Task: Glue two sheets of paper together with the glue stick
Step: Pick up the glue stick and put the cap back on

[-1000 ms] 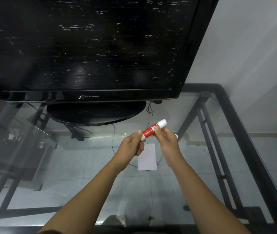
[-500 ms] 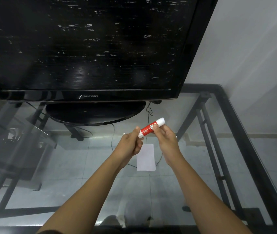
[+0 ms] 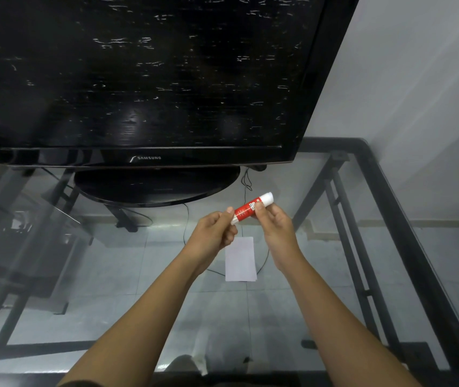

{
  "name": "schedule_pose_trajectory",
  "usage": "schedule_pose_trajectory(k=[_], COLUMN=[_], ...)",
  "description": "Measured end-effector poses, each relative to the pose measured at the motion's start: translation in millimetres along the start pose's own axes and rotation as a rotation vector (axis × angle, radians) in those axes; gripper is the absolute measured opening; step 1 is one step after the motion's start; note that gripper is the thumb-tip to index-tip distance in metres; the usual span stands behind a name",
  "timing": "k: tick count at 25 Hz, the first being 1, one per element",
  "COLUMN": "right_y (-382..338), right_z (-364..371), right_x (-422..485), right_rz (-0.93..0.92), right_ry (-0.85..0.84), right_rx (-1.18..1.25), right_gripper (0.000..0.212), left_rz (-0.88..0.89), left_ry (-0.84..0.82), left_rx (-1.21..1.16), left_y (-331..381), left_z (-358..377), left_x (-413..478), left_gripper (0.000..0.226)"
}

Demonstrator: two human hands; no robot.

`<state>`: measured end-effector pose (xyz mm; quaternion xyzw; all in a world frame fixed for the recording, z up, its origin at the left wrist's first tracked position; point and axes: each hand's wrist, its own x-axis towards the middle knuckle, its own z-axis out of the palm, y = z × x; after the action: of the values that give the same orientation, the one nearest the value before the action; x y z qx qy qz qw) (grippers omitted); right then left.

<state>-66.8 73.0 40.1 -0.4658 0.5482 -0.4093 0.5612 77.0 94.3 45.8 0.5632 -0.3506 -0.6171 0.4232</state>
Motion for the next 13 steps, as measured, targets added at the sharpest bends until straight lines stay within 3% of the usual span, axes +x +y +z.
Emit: schedule_pose_trajectory(k=[3,7,10,13], right_y=[-0.2,-0.6,0.0,0.2], right_z=[-2.0,-2.7,-2.2,-1.5], right_x=[0.9,2.2,2.7,2.4], right_rz=[-0.009,-0.012,-0.004,-0.009], right_ry=[-0.018,-0.026,-0.014,0.014], right_rx=[0.002,0.012,0.016,0.025], right_gripper=[0.043,0.046,0.034,0.039], left_rz=[-0.081,-0.052,0.050,0.216], left_ry=[-0.049,-0.013,0.061,0.087], left_rx=[0.014,0.155,0.135,0.167], left_y=[6.0,5.1,4.1,-0.2], left_z=[-0.6,3.5,5.5,3.9], left_x=[1.0,2.3,0.7,-1.5], left_gripper=[0.036,0.042,0.031,0.020])
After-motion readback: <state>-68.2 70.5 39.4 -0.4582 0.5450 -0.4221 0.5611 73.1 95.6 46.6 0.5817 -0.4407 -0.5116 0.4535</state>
